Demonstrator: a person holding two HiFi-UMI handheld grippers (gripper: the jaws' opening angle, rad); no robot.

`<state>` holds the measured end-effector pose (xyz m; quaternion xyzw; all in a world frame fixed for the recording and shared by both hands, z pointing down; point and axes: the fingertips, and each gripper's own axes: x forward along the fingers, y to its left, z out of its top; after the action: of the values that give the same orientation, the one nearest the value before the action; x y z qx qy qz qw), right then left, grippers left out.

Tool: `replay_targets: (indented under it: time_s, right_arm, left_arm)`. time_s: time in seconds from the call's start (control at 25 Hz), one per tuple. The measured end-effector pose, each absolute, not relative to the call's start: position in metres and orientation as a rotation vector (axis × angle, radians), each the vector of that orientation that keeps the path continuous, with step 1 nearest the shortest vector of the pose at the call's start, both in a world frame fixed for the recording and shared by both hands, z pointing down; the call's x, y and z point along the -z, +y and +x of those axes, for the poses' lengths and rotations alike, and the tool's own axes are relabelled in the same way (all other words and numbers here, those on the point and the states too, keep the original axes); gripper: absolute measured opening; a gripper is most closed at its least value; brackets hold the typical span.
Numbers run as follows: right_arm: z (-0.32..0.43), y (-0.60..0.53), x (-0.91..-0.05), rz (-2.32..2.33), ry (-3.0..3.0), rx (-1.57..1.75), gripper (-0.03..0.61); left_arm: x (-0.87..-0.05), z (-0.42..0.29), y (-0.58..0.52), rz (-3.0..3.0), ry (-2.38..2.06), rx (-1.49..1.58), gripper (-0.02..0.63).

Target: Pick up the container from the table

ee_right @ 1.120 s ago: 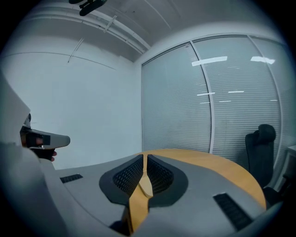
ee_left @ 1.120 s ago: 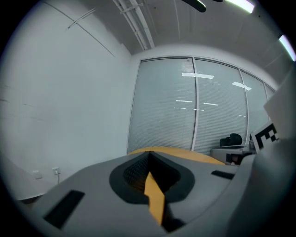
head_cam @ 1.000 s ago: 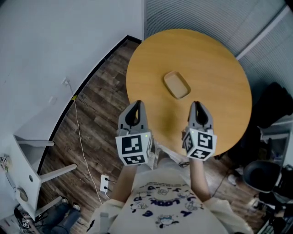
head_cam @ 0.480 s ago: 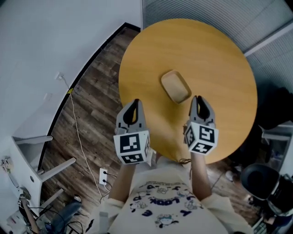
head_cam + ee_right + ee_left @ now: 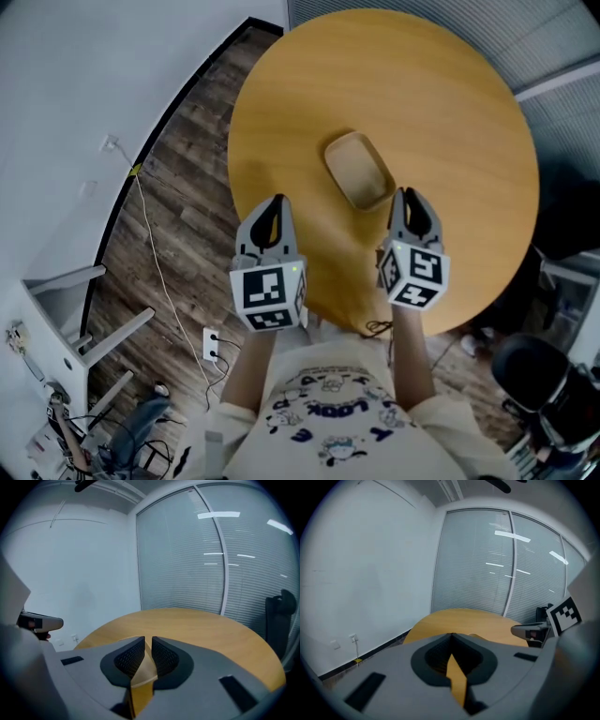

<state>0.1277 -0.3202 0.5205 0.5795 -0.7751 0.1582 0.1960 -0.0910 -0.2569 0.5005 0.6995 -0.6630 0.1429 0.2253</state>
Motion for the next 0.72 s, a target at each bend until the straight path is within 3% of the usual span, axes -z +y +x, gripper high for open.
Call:
replay_targets:
  time_s: [0.72]
  right_arm:
    - [0.133, -0.354, -0.592, 1.524, -2.106, -0.546, 0.066]
  left_arm:
    - [-0.557, -0.075, -0.29, 1.892, -1.768, -0.48, 0.002]
